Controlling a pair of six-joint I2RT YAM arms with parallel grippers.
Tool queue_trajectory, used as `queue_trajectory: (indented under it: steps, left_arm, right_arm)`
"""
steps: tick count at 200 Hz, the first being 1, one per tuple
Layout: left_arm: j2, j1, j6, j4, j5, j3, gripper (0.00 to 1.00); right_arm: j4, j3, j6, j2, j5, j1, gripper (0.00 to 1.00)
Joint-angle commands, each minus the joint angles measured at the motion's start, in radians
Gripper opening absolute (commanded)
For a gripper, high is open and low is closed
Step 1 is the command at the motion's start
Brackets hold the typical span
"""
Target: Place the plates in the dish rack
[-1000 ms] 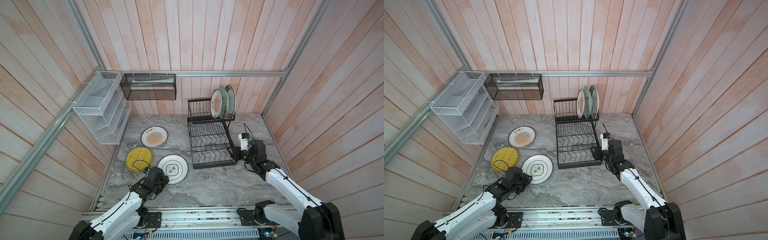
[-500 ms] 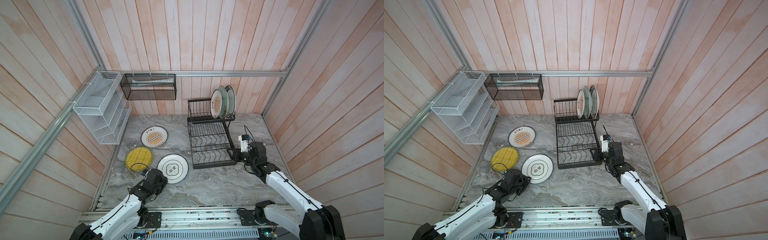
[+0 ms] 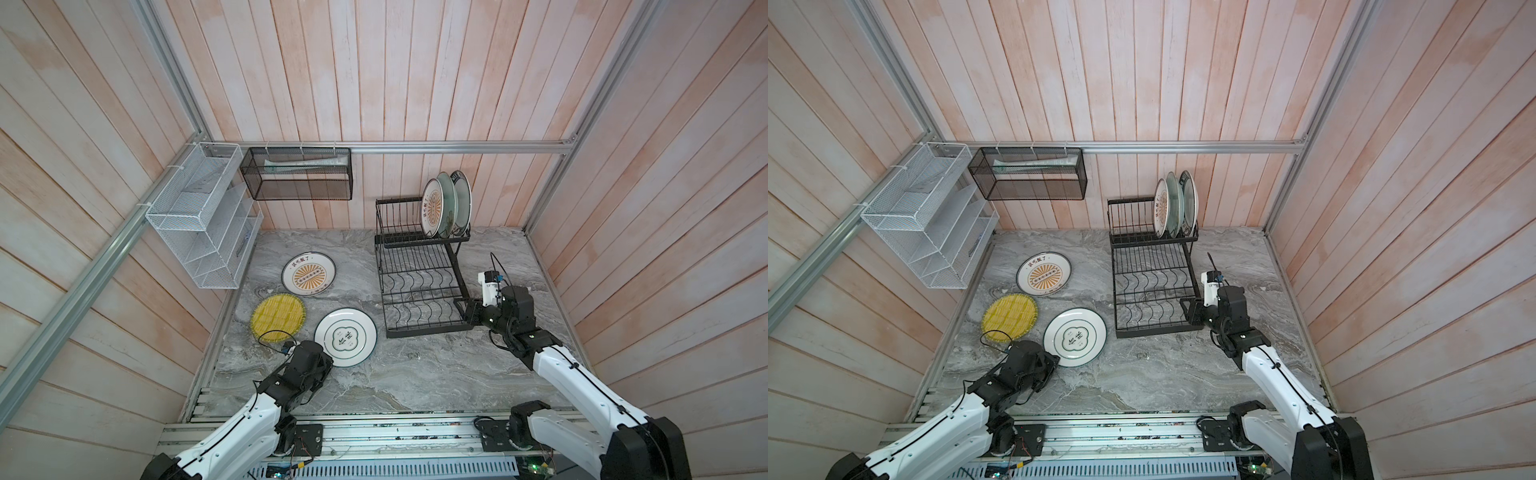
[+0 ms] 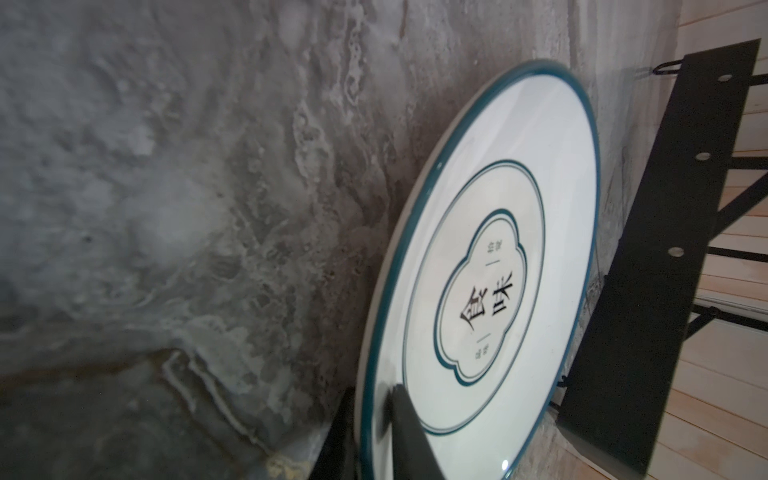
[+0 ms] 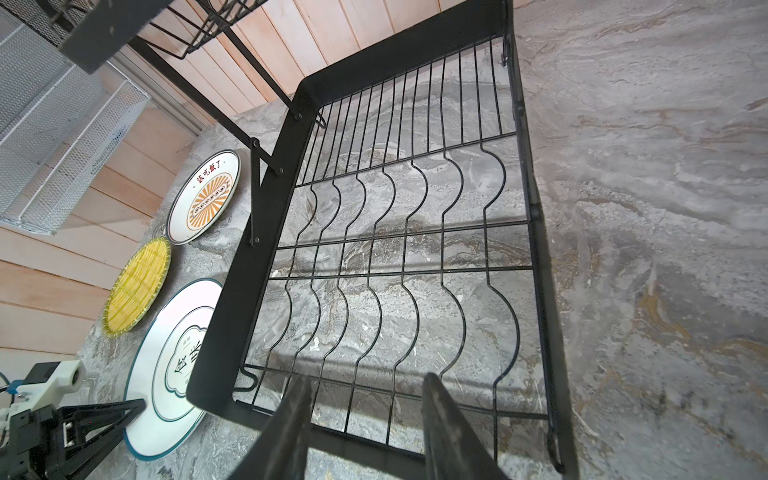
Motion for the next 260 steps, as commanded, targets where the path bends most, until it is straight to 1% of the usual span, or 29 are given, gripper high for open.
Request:
queue_trajectory:
  steps: [1,27,80,110,202,260]
  left_arm:
    - [-0.015,-0.005,-0.001,-0.017,-0.028,-0.015,0.12]
    - [-0.016,-0.005,0.004,-0.037,-0.028,-0.004,0.09]
    - [-0.057,-0.002,0.016,-0.056,-0.036,0.023,0.05]
    - [-0.081,-0.001,0.036,-0.084,-0.047,0.061,0.0]
    - [-0.114,0.014,0.083,-0.079,-0.003,0.137,0.0]
    - [-0.09,0.054,0.157,-0.058,0.045,0.209,0.0]
  right_arm:
    - [0.015,-0.011,0.007,-0.017,-0.015,0.007,0.45]
    - [0.015,-0.009,0.007,-0.017,-0.015,0.008,0.45]
    - [0.016,-0.01,0.009,-0.019,-0.012,0.013,0.45]
    - [0.016,-0.009,0.013,-0.034,-0.012,0.015,0.45]
    - [0.019,-0.012,0.015,-0.033,-0.004,0.02,0.45]
    - [0.013,-0.015,0.015,-0.033,0.01,0.02,0.45]
